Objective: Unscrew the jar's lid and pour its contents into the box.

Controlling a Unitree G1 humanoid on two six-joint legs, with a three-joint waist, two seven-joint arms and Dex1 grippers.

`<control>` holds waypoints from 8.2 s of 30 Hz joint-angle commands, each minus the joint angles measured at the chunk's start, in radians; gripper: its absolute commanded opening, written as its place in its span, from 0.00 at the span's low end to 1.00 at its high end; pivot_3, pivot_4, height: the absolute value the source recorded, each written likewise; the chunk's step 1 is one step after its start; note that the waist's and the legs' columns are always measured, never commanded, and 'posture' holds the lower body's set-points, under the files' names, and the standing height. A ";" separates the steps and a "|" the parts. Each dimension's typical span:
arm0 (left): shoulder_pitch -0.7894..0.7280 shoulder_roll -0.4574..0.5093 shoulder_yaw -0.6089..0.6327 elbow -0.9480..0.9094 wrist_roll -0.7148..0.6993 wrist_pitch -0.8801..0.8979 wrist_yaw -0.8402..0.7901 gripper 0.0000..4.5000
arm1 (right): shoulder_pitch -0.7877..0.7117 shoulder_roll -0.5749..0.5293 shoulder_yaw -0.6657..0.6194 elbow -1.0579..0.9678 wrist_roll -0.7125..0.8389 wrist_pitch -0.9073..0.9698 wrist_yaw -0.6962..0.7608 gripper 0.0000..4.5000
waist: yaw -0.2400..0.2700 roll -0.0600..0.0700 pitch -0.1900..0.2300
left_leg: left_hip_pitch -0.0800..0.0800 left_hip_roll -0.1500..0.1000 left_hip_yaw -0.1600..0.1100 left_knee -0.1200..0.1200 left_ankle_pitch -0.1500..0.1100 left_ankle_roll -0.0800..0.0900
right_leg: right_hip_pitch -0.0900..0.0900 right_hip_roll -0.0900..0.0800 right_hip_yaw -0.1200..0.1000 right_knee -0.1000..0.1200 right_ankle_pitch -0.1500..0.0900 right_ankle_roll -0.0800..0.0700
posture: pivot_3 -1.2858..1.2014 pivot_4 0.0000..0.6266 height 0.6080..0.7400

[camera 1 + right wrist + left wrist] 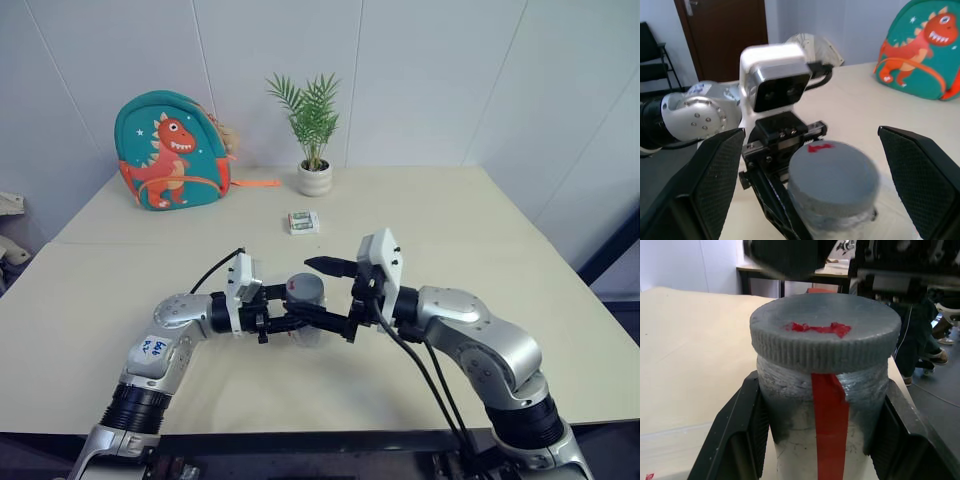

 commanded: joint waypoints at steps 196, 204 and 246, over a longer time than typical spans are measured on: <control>0.023 -0.049 0.027 -0.107 0.002 -0.045 -0.035 0.49 | -0.224 -0.040 -0.003 0.247 0.023 -0.030 0.347 0.99 | -0.001 0.001 0.001 | 0.002 0.005 0.001 0.004 0.001 -0.002 | -0.002 0.007 0.003 0.010 0.000 -0.003 | 0.52 0.24 1.00; 0.015 -0.053 0.028 -0.100 0.002 -0.044 -0.036 0.49 | -0.222 -0.050 -0.007 0.294 -0.025 -0.063 0.337 0.99 | -0.001 0.001 0.001 | 0.002 0.005 0.001 0.004 0.001 -0.002 | -0.002 0.007 0.003 0.010 0.000 -0.002 | 0.52 0.24 1.00; 0.008 -0.064 0.047 -0.090 0.003 -0.044 -0.034 0.49 | -0.188 -0.190 -0.140 0.382 0.088 -0.037 0.531 0.99 | -0.001 0.001 0.001 | 0.002 0.005 0.001 0.004 0.001 -0.002 | -0.002 0.007 0.003 0.010 0.000 -0.002 | 0.52 0.24 1.00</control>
